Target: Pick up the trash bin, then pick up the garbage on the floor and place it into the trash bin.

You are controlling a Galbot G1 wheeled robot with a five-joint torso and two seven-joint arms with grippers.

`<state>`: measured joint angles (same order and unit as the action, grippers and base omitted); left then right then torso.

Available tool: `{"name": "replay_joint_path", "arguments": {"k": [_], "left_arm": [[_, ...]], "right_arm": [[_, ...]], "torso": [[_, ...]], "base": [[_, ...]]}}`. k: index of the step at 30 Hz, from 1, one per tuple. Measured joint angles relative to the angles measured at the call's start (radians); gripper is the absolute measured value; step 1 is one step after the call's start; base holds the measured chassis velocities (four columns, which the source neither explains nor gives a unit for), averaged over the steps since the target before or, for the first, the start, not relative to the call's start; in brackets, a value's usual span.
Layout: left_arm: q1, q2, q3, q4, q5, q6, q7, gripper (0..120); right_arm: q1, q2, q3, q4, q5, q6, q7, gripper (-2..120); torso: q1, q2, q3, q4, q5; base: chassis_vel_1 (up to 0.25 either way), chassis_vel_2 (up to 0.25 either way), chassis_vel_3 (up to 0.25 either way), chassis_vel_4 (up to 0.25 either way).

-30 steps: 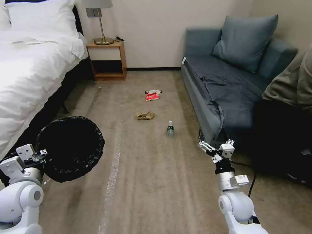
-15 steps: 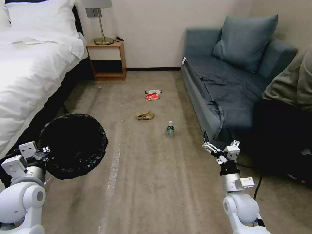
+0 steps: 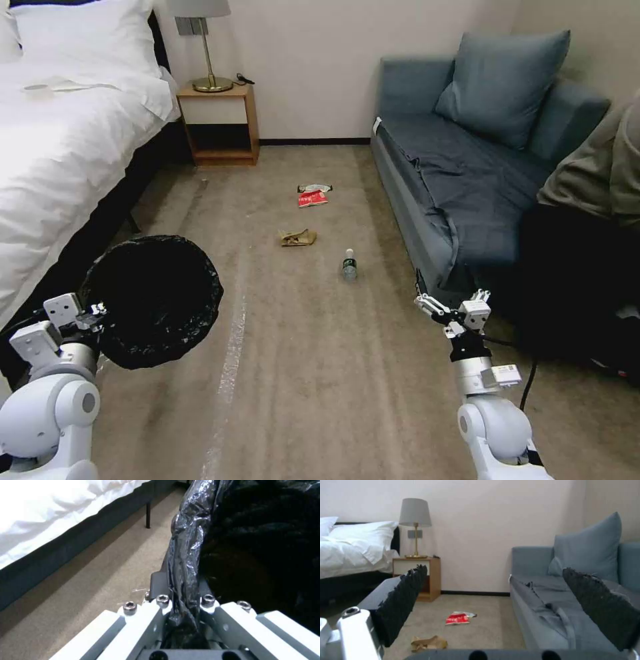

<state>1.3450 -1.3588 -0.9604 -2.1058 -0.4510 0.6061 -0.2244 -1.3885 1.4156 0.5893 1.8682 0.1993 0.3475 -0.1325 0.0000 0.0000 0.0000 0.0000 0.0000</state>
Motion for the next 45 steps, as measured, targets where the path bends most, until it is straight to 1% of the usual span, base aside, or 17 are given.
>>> {"name": "replay_joint_path", "arguments": {"k": [14,32,45], "left_arm": [[-0.005,-0.003,0.005,0.01,-0.012,-0.007,-0.013,1],[-0.005,-0.015,0.014,0.023,-0.002,-0.021,-0.01,1],[0.008,-0.018,0.0,0.032,0.005,-0.04,-0.007,1]], "right_arm": [[-0.005,0.004,0.013,-0.01,0.0,0.007,-0.014,100],[-0.003,0.004,0.017,-0.014,-0.004,0.009,-0.021,100],[-0.006,0.005,0.034,-0.012,-0.004,0.013,-0.033,100]], "torso": [[0.0,0.0,0.0,0.0,0.0],[0.0,0.0,0.0,0.0,0.0],[0.0,0.0,0.0,0.0,-0.0001]], "base": [[-0.038,0.042,0.034,-0.042],[-0.039,0.04,0.035,-0.042],[-0.066,0.071,0.076,-0.078]]}}
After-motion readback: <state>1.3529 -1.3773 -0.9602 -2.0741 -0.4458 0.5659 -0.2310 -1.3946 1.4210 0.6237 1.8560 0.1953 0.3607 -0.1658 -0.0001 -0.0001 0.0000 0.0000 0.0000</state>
